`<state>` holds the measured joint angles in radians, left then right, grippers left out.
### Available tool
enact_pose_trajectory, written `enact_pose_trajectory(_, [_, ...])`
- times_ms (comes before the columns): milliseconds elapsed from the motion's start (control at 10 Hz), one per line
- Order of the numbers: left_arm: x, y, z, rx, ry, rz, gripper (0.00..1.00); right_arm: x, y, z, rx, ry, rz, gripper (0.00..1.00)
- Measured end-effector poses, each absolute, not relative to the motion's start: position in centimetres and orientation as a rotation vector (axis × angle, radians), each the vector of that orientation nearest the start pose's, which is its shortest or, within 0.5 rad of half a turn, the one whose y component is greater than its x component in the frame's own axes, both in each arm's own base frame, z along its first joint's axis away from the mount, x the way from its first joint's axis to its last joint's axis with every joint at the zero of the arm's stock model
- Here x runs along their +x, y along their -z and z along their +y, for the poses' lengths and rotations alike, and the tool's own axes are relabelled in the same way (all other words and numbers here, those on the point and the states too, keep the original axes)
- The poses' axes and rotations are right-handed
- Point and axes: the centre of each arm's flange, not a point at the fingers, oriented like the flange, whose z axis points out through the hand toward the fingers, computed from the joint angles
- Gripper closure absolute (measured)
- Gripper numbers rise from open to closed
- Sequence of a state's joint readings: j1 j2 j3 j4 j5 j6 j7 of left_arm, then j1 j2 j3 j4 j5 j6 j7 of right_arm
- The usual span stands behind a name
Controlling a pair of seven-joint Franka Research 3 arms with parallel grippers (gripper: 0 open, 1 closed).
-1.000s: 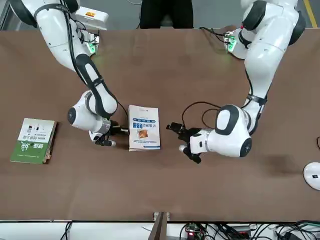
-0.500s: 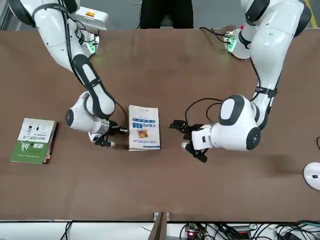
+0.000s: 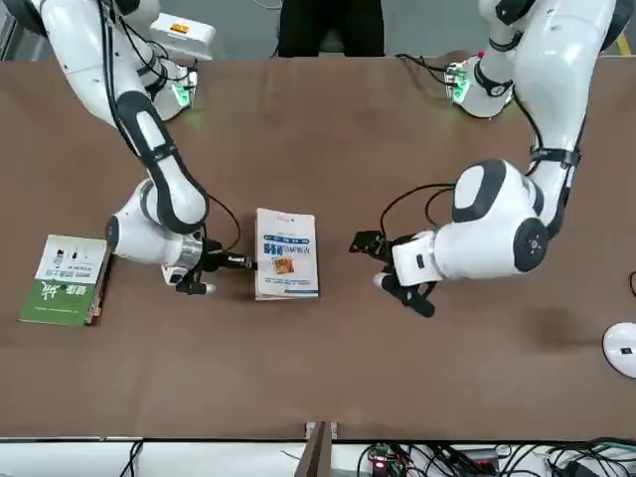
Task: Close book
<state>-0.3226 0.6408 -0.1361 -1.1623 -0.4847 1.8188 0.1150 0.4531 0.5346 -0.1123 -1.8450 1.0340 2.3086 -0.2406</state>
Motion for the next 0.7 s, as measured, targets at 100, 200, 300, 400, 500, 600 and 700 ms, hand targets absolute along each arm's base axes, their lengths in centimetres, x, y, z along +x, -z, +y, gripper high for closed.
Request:
enact_pose_trajectory(100, [65.9, -44.9, -32.8, 2.563, 0.088, -0.545, 0.00, 60.3, -24.2, 22.7, -2.475, -0.082, 0.153, 0.99])
enact_pose_trajectory(200, [65.9, -46.0, -32.0, 2.595, 0.075, -0.542, 0.00, 60.7, -24.4, 21.6, -2.488, -0.060, 0.109, 0.99])
enact_pose_trajectory(300, [65.7, -47.2, -31.1, 2.637, 0.064, -0.543, 0.00, 61.1, -24.5, 20.3, -2.499, -0.041, 0.058, 0.99])
enact_pose_trajectory(400, [65.5, -48.5, -30.4, 2.687, 0.051, -0.546, 0.00, 61.5, -24.5, 19.0, -2.516, -0.021, 0.009, 0.99])
enact_pose_trajectory(500, [65.1, -49.9, -29.8, 2.744, 0.035, -0.545, 0.00, 62.0, -24.6, 17.7, -2.544, -0.004, -0.037, 0.99])
enact_pose_trajectory(600, [64.6, -51.3, -29.3, 2.798, 0.021, -0.542, 0.00, 62.5, -24.9, 16.4, -2.577, 0.014, -0.080, 0.99])
enact_pose_trajectory(700, [64.1, -52.6, -28.8, 2.844, 0.013, -0.538, 0.00, 63.2, -25.4, 15.2, -2.615, 0.031, -0.125, 0.99])
